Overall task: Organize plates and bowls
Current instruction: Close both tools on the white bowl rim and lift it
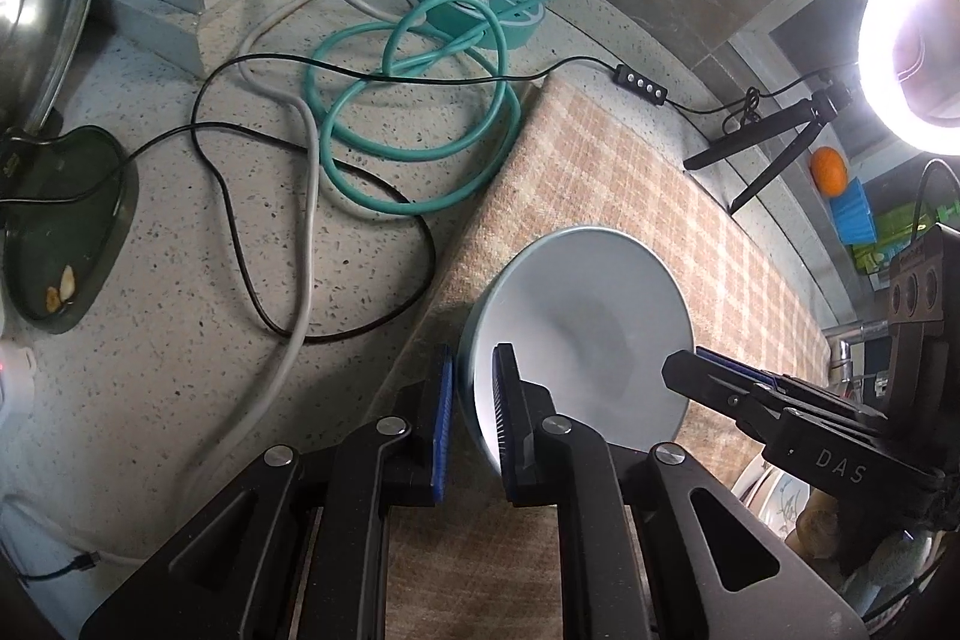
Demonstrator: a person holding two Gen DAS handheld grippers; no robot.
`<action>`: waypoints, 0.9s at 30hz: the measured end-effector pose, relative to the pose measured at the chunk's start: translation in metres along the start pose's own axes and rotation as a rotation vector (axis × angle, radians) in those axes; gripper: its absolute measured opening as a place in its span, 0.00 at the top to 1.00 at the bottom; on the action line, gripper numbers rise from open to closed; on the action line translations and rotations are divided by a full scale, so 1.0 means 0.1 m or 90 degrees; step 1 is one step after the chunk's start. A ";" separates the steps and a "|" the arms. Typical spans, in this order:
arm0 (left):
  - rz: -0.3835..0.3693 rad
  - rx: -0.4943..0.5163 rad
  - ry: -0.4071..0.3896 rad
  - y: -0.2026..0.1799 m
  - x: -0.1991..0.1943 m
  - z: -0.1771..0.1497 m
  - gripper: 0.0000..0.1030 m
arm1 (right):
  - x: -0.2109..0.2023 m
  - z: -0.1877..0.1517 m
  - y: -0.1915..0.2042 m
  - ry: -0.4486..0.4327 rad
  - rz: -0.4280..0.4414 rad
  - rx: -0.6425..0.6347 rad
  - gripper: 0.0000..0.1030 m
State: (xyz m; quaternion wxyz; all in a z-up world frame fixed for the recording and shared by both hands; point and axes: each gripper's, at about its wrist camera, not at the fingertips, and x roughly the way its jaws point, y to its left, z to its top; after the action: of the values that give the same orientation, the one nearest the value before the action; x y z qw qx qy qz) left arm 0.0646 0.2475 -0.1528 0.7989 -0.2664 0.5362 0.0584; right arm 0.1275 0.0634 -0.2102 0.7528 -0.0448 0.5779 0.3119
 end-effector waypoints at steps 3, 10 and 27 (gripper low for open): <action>0.002 0.002 0.002 -0.01 0.03 -0.01 0.93 | 0.04 0.00 0.03 0.007 -0.004 -0.007 0.86; 0.008 0.005 0.001 -0.02 0.03 -0.02 0.94 | 0.05 -0.03 0.15 0.004 -0.033 -0.040 0.93; -0.011 0.055 -0.053 -0.39 -0.42 -0.14 0.94 | -0.60 -0.25 0.28 -0.066 -0.058 -0.058 0.93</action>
State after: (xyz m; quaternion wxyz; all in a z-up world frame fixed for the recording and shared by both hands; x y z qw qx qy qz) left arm 0.0505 0.2156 -0.1053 0.8318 -0.2334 0.5021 0.0397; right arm 0.0832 0.0502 -0.1562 0.7922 -0.0894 0.5208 0.3053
